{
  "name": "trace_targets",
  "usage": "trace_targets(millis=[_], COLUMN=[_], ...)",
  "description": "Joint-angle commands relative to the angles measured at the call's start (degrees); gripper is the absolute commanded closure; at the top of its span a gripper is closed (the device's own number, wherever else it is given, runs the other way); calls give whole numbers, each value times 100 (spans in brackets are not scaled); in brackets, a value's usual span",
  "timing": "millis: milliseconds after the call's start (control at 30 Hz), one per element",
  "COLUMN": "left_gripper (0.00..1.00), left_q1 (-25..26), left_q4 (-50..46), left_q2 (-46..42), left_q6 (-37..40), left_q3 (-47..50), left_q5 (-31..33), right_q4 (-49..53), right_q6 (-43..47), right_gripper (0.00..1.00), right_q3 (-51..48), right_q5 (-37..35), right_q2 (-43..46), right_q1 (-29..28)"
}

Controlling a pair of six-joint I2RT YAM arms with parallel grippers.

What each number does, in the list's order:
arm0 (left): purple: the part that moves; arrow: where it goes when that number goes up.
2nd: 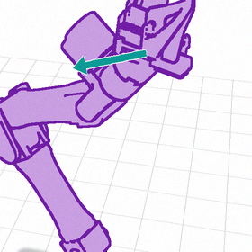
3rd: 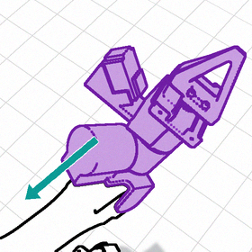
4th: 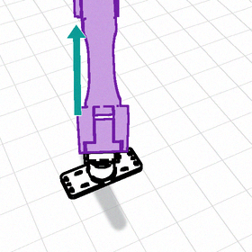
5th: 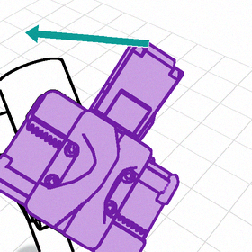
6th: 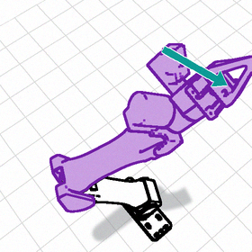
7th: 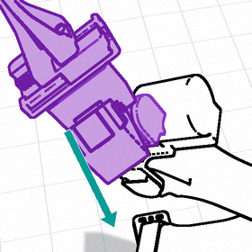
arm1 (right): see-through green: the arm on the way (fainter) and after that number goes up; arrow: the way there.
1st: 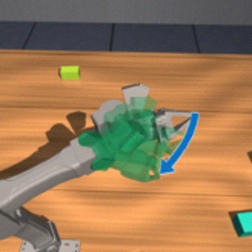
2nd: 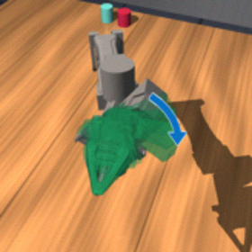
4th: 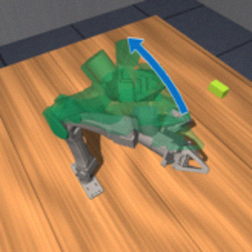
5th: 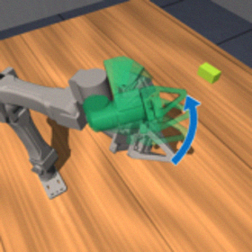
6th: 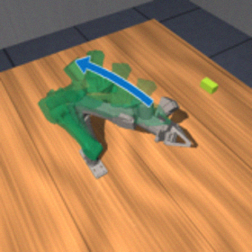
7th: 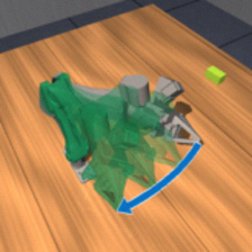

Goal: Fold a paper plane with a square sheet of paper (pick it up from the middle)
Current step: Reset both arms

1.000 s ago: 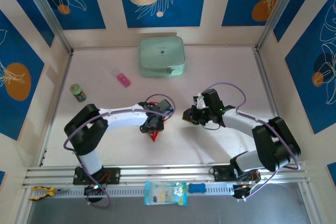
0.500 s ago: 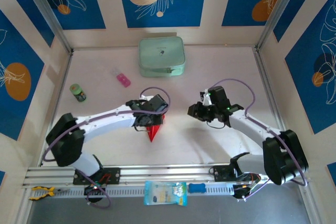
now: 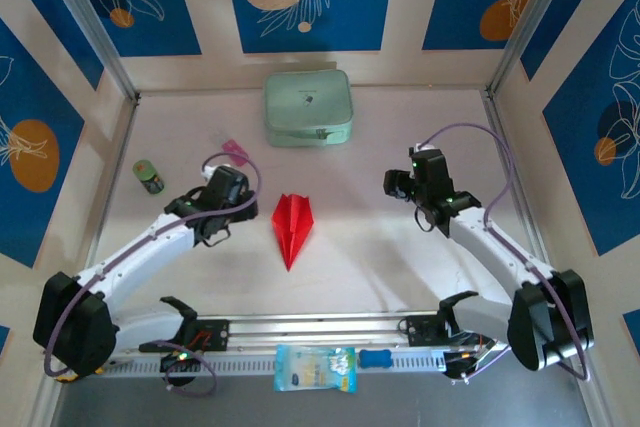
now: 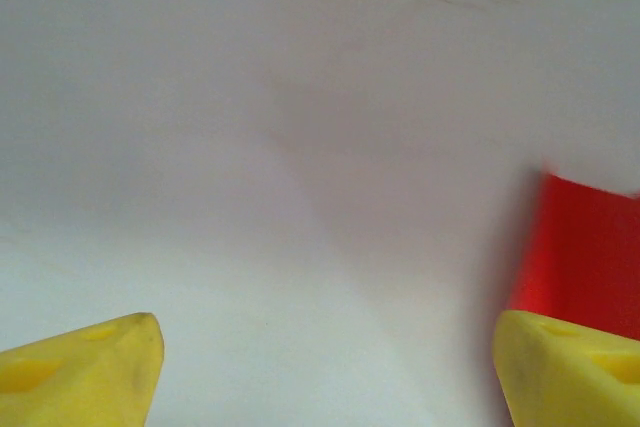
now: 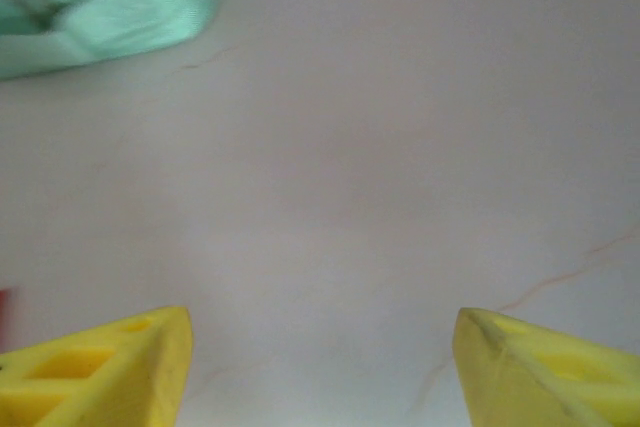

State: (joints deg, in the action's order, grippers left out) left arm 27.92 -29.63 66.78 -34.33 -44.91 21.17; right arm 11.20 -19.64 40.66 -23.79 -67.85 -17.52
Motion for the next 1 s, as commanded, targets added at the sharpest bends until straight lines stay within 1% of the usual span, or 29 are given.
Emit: trace_targets(millis=[0,67,133,167,200,300,333,400,433,467,533,567,600,633,667,733,833,900,967], left_gripper=[13,13,13,13,12,11,11,11,11,10,9,8,8,7,7,7,6,5,3], left_q1=[-755,-1089,-1275,-1410,-1569,-1876,-1904,-1918,-1926,-1922,-1932,-1933,-1940,-1948,-1954,-1994,-2142,-2335,-2425], left_q4=[351,414,898,1096,1280,1765,1830,2418,2694,3059,4025,4605,5196,5711,5787,6484,7574,8582,9757], left_q2=[32,118,169,206,240,421,488,583,597,614,689,767,876,993,1044,1198,1441,1922,2459], left_q6=[822,920,1252,1288,1316,1523,1669,2179,2346,2512,2863,2976,3071,3224,3286,3500,3605,3456,3489], left_q3=[96,109,322,435,530,615,576,720,840,1002,1401,1626,1834,1963,1931,2060,2341,2640,2920], left_q5=[431,642,908,957,844,632,735,883,875,821,575,480,367,230,26,-275,-682,-1014,-1247], right_q4=[-905,-1895,-3178,-3749,-3757,-5030,-5459,-6123,-6531,-6892,-5840,-5981,-5809,-5663,-5876,-5804,-5854,-5845,-5851], right_q6=[1047,1379,1604,1705,1776,1974,1964,1717,1687,1640,1661,1497,1355,1346,1365,1395,1397,1399,1401], right_gripper=[29,29,29,30,30,31,31,30,30,30,30,30,28,18,1,1,1,1,1], right_q3=[-262,-655,-1114,-1277,-1233,-1645,-1784,-2044,-2157,-2171,-1802,-1744,-1702,-1679,-1712,-1718,-1735,-1736,-1739], right_q5=[-1005,-855,-232,302,649,1542,1725,1941,2174,2237,2154,1883,1751,1797,1743,1615,1572,1570,1544], right_q2=[-451,-722,-937,-1040,-1060,-1232,-1372,-1641,-1856,-2040,-1846,-1997,-1967,-1914,-1974,-1937,-1954,-1938,-1933], right_q1=[263,457,689,833,914,1148,1252,1516,1610,1630,1633,1654,1717,1752,1725,1668,1655,1650,1638])
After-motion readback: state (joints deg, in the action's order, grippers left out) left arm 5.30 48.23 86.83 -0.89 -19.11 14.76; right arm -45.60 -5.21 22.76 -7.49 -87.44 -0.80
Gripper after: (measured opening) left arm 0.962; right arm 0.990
